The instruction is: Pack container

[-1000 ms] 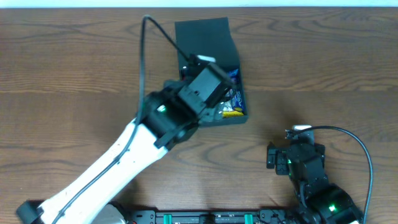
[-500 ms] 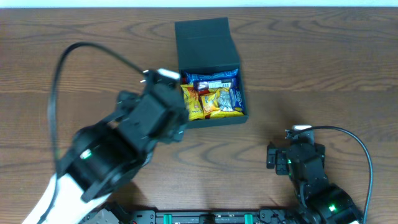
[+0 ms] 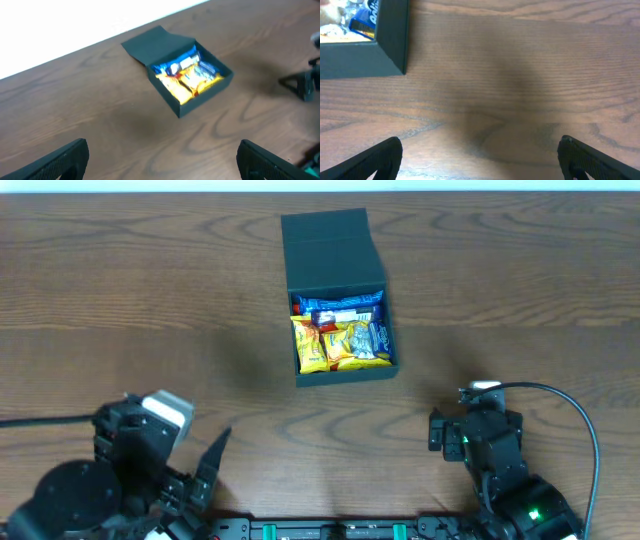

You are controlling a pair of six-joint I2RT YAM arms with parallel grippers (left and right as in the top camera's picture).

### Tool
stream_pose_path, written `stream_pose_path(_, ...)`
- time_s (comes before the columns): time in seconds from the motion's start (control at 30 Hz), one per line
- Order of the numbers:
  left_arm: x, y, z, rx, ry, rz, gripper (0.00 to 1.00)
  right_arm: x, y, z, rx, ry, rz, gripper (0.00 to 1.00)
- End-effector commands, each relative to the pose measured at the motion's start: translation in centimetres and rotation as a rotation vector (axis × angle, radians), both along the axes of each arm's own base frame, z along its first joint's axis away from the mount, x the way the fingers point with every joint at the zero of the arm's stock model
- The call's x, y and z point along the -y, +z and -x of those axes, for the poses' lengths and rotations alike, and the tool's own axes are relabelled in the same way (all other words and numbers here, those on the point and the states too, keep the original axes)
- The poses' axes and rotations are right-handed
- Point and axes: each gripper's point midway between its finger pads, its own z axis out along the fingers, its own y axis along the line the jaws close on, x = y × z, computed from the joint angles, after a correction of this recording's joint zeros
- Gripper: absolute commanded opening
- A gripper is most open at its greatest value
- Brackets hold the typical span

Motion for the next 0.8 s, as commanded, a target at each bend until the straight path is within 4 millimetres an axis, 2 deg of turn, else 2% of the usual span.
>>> stream_pose_path(0.0, 1.4, -2.8, -0.4, -0.031, -0.057, -0.041, 0.95, 0.4, -0.1, 0.1, 0.001, -0.027, -0.003, 0.99)
stream_pose_path(0.2, 5.3, -7.7, -3.6, -0.023, -0.089, -0.009, 0.95, 0.4, -0.1, 0.1, 0.001, -0.027, -0.003, 0.99)
stream_pose_path(0.3, 6.2, -10.0, -4.3, -0.036, -0.098, -0.004, 0.95, 0.4, -0.1, 0.1, 0.001, -0.027, -0.003, 0.99)
stream_pose_path(0.43, 5.8, -11.6, -4.9, -0.047, -0.1, -0.037, 0.95, 0.4, -0.1, 0.1, 0.001, -0.027, -0.003, 0.99)
stream_pose_path(0.53, 5.7, -12.0, -5.3, -0.055, -0.128, -0.024, 0.95, 0.4, -0.1, 0.1, 0.001, -0.027, -0.003, 0.99)
stream_pose_path(0.77, 3.6, -13.4, -7.7, -0.093, -0.065, 0.124, 0.95, 0.4, -0.1, 0.1, 0.001, -0.027, -0.003, 0.99)
